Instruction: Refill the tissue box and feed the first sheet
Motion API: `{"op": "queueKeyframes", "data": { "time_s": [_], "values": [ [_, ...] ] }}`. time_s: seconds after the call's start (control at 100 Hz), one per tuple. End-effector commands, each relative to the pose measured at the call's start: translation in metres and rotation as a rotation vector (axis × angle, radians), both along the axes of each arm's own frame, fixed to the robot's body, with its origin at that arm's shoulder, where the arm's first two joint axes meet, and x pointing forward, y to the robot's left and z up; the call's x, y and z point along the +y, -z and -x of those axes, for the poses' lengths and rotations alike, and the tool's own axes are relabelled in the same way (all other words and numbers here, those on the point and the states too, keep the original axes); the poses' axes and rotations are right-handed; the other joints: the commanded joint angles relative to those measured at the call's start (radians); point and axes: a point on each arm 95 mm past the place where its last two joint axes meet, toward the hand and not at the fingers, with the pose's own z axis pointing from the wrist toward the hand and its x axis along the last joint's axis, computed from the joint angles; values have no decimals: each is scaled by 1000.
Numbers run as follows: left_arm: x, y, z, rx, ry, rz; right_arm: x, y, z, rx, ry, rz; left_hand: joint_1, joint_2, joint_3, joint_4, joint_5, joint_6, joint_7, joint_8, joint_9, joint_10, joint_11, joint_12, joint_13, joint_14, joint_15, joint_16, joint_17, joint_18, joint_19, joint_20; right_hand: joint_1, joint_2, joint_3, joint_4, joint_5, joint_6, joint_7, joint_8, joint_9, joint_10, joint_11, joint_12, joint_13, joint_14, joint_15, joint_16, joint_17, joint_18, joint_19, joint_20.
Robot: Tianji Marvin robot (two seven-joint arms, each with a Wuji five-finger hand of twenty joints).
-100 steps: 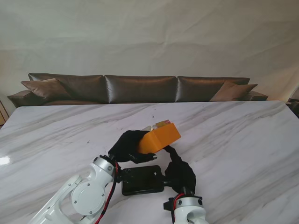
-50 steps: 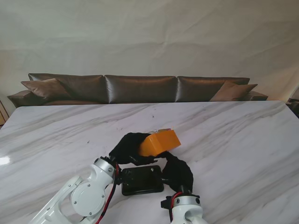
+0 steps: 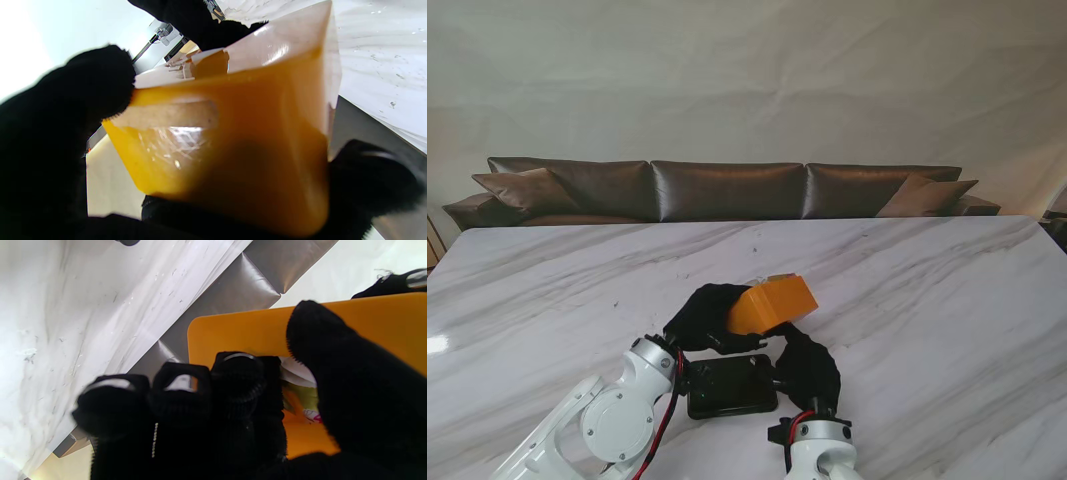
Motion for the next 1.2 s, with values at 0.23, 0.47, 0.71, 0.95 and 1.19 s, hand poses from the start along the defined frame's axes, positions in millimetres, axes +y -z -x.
{"op": "queueKeyframes", "data": {
  "time_s": [0.23, 0.47, 0.71, 0.95, 1.19],
  "values": [
    [2, 1, 1, 10, -10, -14, -1, -5, 11, -26, 10, -14, 186, 216, 186, 177, 112, -70, 141, 55, 120, -4, 189, 72, 98, -18, 182, 49, 20, -400, 113, -12, 12, 45, -9, 11, -191, 53, 661, 196, -4, -53, 72, 25, 28, -64, 69, 20, 42, -40, 83, -13],
    [1, 4, 1, 15, -8, -11, -7, -10, 16, -47, 12, -4, 186, 215, 185, 178, 112, -70, 141, 55, 120, -4, 189, 73, 98, -18, 181, 50, 20, -400, 113, -13, -29, 115, -9, 89, -300, 114, 603, 205, -49, -68, 91, 32, 28, -71, 63, 18, 46, -47, 82, -17],
    [0, 5, 0, 16, -7, -8, -8, -13, 19, -60, 2, -7, 186, 216, 184, 177, 110, -71, 140, 56, 120, -4, 189, 73, 98, -18, 181, 50, 19, -400, 113, -14, -34, 112, -11, 91, -282, 90, 445, 141, -46, -64, 87, 30, 28, -71, 63, 18, 45, -48, 81, -18],
    [1, 3, 1, 14, -9, -7, -6, -6, 24, -37, -25, -14, 185, 217, 183, 176, 110, -71, 140, 57, 119, -3, 188, 74, 98, -18, 180, 51, 19, -399, 112, -15, -3, 43, 30, 86, -238, -61, 48, -223, 17, -25, 53, 39, 27, -58, 77, 27, 51, -34, 84, -15],
    [1, 2, 2, 15, -9, -3, -5, -1, 28, 7, -60, -7, 185, 217, 182, 176, 110, -71, 140, 57, 119, -3, 188, 74, 98, -18, 180, 51, 19, -399, 112, -16, 13, 7, 42, 83, -384, -113, -65, -369, 27, -15, 44, 45, 27, -56, 79, 30, 53, -30, 84, -15]
  ]
}}
